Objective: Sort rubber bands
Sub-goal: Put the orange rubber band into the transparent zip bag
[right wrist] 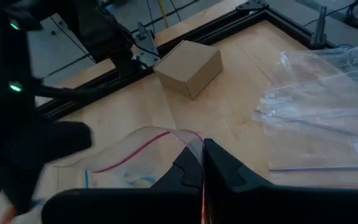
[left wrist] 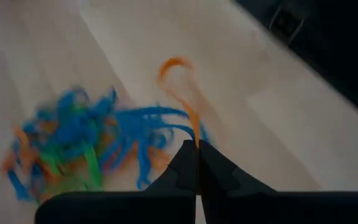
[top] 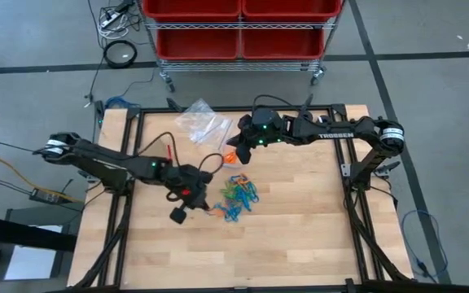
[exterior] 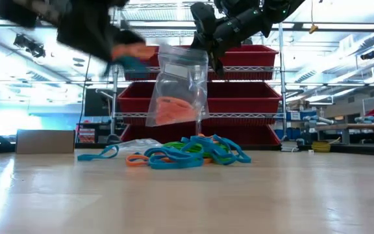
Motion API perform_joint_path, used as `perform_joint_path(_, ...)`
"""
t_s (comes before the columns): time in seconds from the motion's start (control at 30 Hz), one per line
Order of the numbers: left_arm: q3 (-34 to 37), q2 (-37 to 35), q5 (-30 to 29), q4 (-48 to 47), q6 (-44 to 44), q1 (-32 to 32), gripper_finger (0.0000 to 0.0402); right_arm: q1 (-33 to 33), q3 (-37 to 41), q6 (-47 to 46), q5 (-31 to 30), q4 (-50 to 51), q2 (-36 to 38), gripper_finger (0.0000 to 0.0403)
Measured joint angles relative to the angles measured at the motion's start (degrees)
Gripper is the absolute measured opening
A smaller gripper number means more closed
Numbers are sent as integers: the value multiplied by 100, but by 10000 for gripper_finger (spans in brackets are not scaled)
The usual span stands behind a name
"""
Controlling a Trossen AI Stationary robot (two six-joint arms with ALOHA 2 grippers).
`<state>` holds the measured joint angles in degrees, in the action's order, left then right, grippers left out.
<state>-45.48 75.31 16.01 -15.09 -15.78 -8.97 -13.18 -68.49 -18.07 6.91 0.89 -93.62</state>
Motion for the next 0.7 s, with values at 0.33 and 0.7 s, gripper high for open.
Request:
perform_joint_path(0.33, 567, 866, 1, 924, 277, 94, 16, 1, 0, 13, 29, 19, 0, 0)
perform_joint_path(0.7, 564, 981, 160, 1117, 302, 153, 17, 1, 0, 16, 25, 11, 0, 0)
